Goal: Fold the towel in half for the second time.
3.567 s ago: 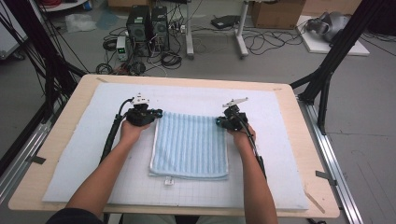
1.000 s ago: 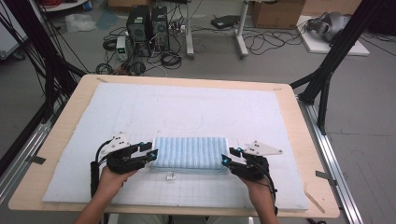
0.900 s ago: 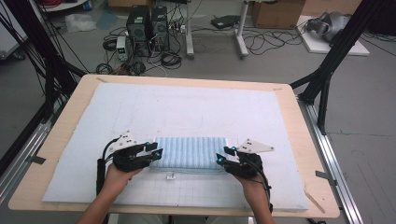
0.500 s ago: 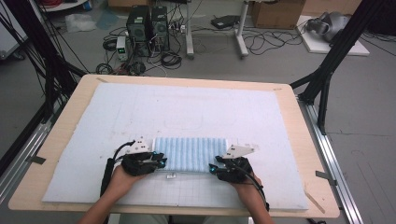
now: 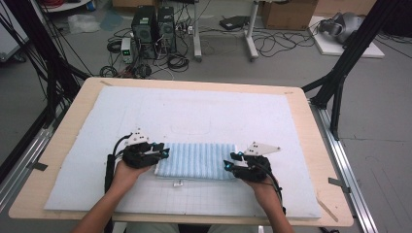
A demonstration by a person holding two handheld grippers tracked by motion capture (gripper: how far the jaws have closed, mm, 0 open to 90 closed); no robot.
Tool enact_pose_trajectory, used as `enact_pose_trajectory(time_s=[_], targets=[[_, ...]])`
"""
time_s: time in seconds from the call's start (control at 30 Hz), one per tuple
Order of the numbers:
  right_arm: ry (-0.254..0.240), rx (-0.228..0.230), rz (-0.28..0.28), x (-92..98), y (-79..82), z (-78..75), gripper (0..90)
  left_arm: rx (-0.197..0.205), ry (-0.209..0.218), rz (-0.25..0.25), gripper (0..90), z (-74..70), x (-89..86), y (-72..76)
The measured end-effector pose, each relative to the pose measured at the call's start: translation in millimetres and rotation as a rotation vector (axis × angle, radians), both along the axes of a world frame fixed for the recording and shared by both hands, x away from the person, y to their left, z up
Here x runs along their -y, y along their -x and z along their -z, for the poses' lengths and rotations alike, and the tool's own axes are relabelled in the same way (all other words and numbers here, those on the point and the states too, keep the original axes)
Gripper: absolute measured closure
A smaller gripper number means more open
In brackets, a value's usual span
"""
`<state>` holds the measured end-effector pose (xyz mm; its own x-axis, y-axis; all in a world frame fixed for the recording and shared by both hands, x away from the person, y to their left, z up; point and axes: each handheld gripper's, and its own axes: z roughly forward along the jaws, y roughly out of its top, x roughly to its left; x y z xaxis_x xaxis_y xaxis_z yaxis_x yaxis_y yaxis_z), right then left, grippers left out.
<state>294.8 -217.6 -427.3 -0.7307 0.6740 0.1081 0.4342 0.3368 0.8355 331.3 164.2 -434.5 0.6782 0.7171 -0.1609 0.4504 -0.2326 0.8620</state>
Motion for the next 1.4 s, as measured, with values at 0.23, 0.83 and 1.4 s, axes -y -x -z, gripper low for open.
enact_pose_trajectory(time_s=[0.23, 0.83, 1.4], targets=[[0.056, -0.037, 0.079, 4.1, -30.1, 11.8, 62.3, -0.061, -0.059, -0.063, 67.9, 11.9, 4.2, -17.0], [0.064, 0.056, 0.171, 44.2, -10.5, -2.9, 43.9, 0.074, 0.1, -0.052, 38.9, -4.5, -33.1, -9.6], [0.031, 0.162, 0.315, 99.7, 19.3, -19.1, 10.9, 0.213, 0.164, -0.151, 18.8, -15.9, -68.8, 12.4]])
